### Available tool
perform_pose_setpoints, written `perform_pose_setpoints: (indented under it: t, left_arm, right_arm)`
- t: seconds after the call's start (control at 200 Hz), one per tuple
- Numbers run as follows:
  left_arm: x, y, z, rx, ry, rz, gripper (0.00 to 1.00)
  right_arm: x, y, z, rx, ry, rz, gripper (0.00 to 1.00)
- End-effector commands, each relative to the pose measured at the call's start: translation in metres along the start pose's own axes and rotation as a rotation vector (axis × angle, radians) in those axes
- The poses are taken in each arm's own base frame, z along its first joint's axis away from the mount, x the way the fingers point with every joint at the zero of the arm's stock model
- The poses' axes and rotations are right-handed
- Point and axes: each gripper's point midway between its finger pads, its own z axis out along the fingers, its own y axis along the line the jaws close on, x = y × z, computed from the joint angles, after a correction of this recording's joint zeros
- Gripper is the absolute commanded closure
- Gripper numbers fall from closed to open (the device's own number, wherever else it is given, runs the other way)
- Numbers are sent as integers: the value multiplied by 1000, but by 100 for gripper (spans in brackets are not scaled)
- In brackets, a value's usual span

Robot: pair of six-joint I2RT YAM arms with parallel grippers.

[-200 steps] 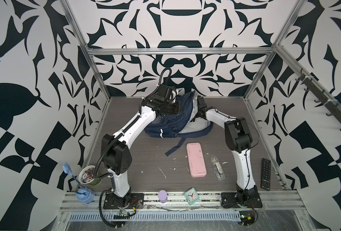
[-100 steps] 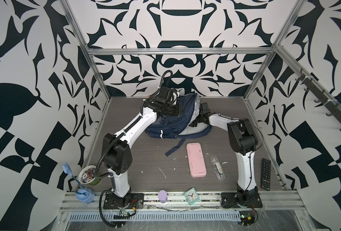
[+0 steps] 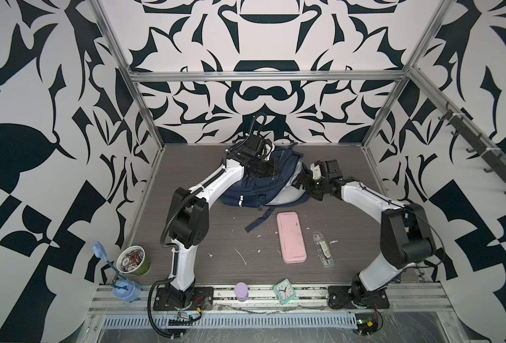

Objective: Pack books, pencil case, and school supplies into a backpack
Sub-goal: Close the student bag at the top-center of the table, then zip the student bag at the top-center of the table.

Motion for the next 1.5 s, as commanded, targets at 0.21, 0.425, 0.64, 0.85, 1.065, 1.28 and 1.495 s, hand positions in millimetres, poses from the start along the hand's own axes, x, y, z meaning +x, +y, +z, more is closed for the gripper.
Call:
perform_pose_setpoints:
  t: [0.21, 0.425, 0.64, 0.85, 1.065, 1.28, 1.495]
  left_arm:
    - [8, -2, 49, 12, 67, 0, 92]
    - [12, -4, 50, 18, 94, 5, 67]
    - [29, 12, 12, -47, 80, 17, 42]
    - [66, 48, -23, -117, 77, -43, 39]
    - [103, 90, -40, -220, 99, -83, 37]
    - [120, 120, -48, -274, 112, -124, 37]
    - [139, 127, -51, -287, 145, -155, 39]
  right_arm:
    - [9, 13, -62, 27, -135, -124, 1]
    - [46, 33, -45, 39, -64, -258, 8]
    - [87, 60, -16, 3, 4, -335, 17]
    - [112, 85, 13, -27, 61, -371, 25]
    - [125, 99, 38, -61, 108, -363, 33]
    - [135, 107, 57, -72, 148, -358, 41]
    - [140, 110, 71, -72, 168, -341, 51]
